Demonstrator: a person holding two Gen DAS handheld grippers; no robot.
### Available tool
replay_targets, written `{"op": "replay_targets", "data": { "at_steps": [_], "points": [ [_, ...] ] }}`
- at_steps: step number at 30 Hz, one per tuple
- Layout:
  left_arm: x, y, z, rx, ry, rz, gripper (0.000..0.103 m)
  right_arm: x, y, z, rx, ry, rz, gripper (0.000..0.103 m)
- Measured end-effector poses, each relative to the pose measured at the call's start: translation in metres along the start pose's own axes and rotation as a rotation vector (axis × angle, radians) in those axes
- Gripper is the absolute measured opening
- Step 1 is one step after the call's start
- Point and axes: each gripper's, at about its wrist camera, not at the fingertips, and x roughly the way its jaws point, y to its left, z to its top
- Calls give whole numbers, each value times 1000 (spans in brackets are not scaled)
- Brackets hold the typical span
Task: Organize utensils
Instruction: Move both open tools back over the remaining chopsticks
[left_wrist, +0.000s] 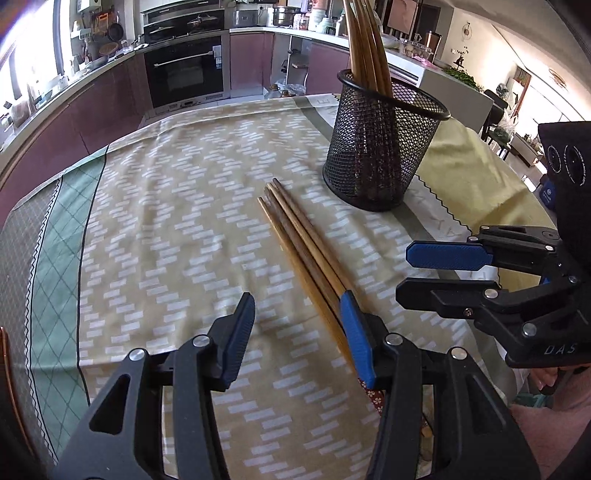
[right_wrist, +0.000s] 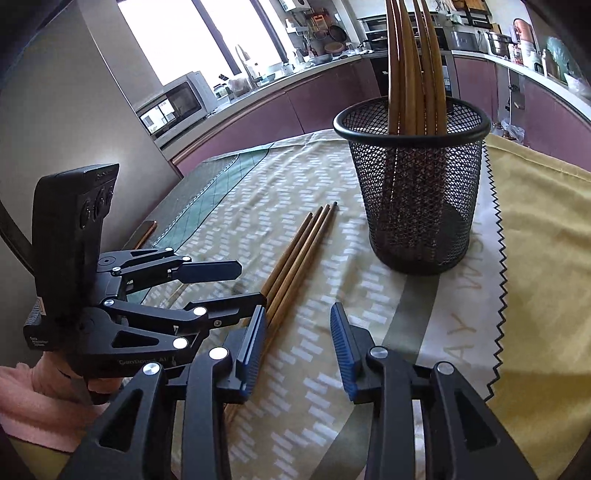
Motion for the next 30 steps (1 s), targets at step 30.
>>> {"op": "replay_targets", "data": {
  "at_steps": [30],
  "points": [
    [-5,11,-9,-19,4,16,37,26,23,6,-82,31,-100,35]
  ]
}}
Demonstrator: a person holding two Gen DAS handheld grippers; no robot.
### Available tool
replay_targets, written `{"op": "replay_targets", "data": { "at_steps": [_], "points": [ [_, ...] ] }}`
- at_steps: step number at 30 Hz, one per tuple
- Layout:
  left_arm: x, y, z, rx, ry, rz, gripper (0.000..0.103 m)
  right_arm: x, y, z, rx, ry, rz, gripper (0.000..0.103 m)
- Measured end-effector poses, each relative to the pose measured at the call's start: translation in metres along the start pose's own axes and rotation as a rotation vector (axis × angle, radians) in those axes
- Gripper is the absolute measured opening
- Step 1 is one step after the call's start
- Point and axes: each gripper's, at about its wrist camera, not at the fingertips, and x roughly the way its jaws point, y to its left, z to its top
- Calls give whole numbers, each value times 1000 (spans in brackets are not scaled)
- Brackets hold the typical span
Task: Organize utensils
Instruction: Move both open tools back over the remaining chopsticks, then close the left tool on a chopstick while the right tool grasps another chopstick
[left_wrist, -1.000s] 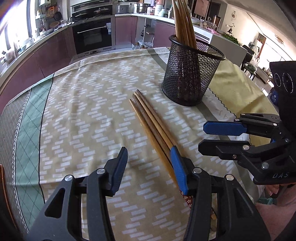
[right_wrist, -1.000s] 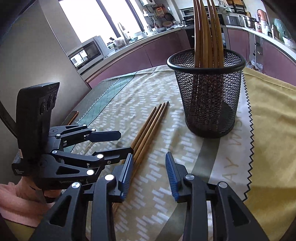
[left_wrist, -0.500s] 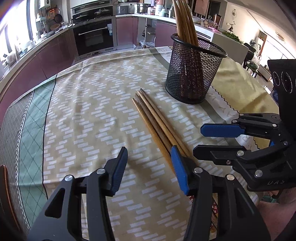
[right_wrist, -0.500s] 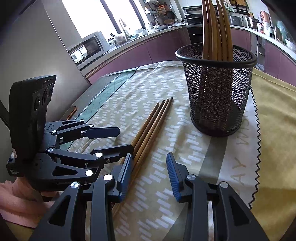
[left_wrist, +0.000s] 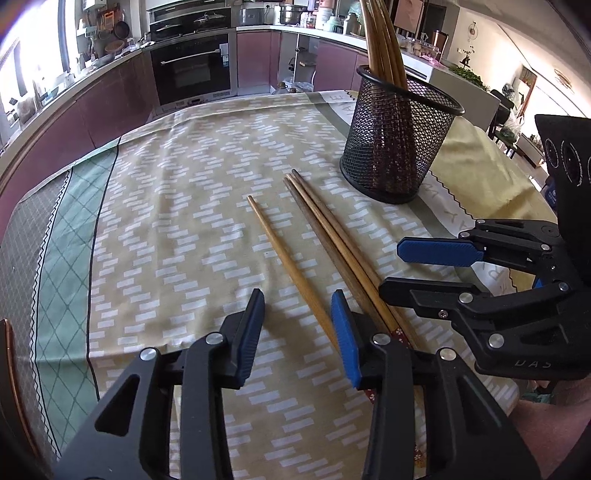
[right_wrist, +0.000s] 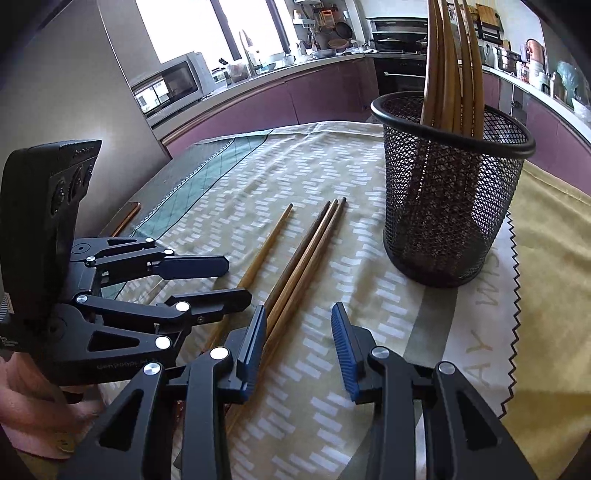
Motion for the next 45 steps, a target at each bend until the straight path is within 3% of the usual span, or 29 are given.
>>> {"op": "replay_targets", "data": {
  "at_steps": [10,25,28,33,38,45],
  "points": [
    [-2,3,0,-8,-5,-13,35,3,4,1,-34,17,-52,26],
    [3,7,5,-37,-5,-45,34,19,12,15,-67,35,-136,24],
    [5,7,7,-44,-6,-30,31,22,10,18,-54,27,-144,19],
    [7,13,10,-91,-8,-14,14,21,1,18,-12,18,-123,12],
    [6,16,8,-131,-15,-17,10,15,-10,15,53,11,-71,6],
    [-1,15,5,-148,-25,-31,8,5,-13,11,74,-6,-30,6]
  ]
}}
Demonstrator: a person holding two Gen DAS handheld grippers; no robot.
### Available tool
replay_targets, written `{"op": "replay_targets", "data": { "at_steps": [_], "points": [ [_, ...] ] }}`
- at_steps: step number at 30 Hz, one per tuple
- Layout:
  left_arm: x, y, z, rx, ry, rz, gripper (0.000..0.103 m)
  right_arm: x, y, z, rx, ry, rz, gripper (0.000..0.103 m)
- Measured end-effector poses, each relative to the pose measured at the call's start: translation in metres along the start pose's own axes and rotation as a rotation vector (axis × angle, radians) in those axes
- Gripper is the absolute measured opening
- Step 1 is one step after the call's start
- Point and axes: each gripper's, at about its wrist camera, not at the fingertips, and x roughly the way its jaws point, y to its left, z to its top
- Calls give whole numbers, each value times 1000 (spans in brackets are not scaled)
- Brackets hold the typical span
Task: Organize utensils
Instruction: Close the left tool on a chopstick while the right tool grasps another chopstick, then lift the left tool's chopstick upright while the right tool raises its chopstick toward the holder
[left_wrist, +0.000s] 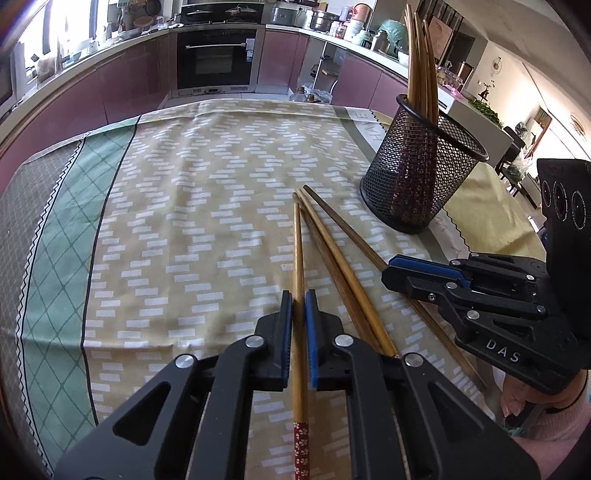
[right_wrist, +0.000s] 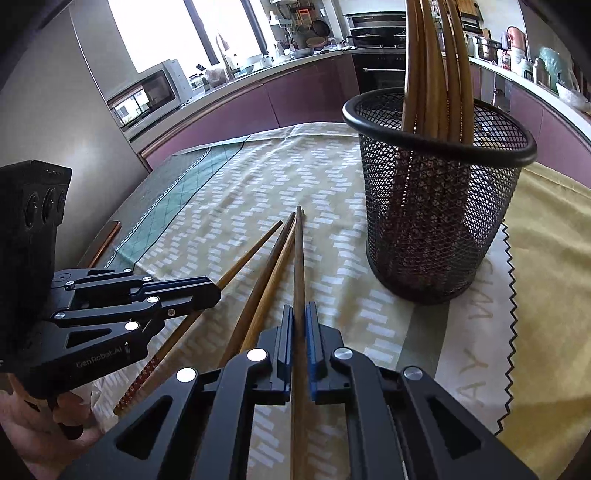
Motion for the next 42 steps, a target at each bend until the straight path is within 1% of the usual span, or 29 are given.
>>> {"op": "replay_targets", "data": {
  "at_steps": [5,12,16,23,29,36,42],
  "points": [
    [-11,-3,-1,12,-18,-15,8,-13,3,-2,-9,-27,32,6],
    [-30,-10,4,21,-50,-62,8,-34,6,-2,-17,-72,78,6],
    [-43,-14,9,32,-71,-107,8,-48,6,-2,-22,-107,89,6],
    [-74,-20,21,47,-130,-181,8,-75,0,3,-12,-185,103,6],
    [-98,-24,28,58,-179,-227,8,-93,-8,7,-1,-241,116,6],
    [-118,-27,39,63,-230,-258,8,-109,-17,13,8,-294,129,6],
    [-125,-34,53,68,-265,-258,8,-121,-23,23,0,-336,126,6]
  ]
}}
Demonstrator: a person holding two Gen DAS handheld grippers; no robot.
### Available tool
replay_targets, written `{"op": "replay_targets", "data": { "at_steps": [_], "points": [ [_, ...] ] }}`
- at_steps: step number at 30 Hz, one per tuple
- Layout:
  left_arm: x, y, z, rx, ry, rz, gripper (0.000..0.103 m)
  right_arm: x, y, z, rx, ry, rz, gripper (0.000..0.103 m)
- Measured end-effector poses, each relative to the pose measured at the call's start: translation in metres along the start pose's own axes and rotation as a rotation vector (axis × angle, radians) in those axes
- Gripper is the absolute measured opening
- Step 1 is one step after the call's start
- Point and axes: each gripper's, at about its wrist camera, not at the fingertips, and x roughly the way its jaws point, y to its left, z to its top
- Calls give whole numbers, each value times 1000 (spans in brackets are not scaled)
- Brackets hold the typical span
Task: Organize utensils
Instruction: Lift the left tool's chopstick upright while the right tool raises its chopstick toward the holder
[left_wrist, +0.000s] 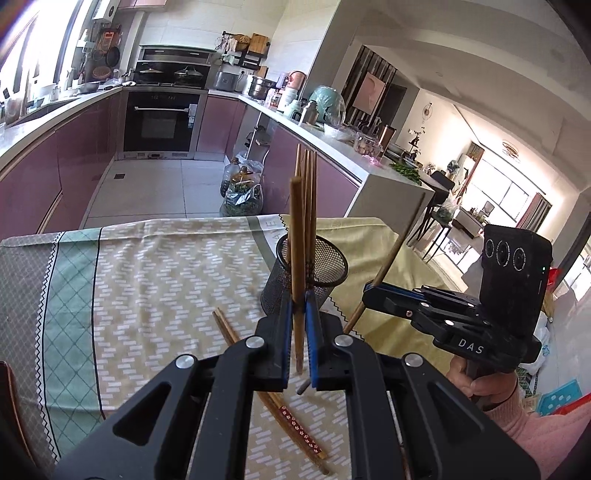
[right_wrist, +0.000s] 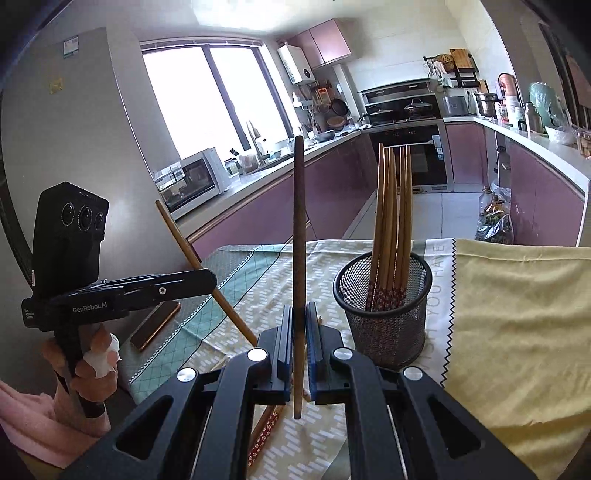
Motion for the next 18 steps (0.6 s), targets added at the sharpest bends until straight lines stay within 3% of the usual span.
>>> {"op": "replay_targets", "data": {
  "at_steps": [18],
  "points": [
    [1,-25,62,50,-106,2,7,-31,-5,54,-81,-125,-58,6]
  ]
}}
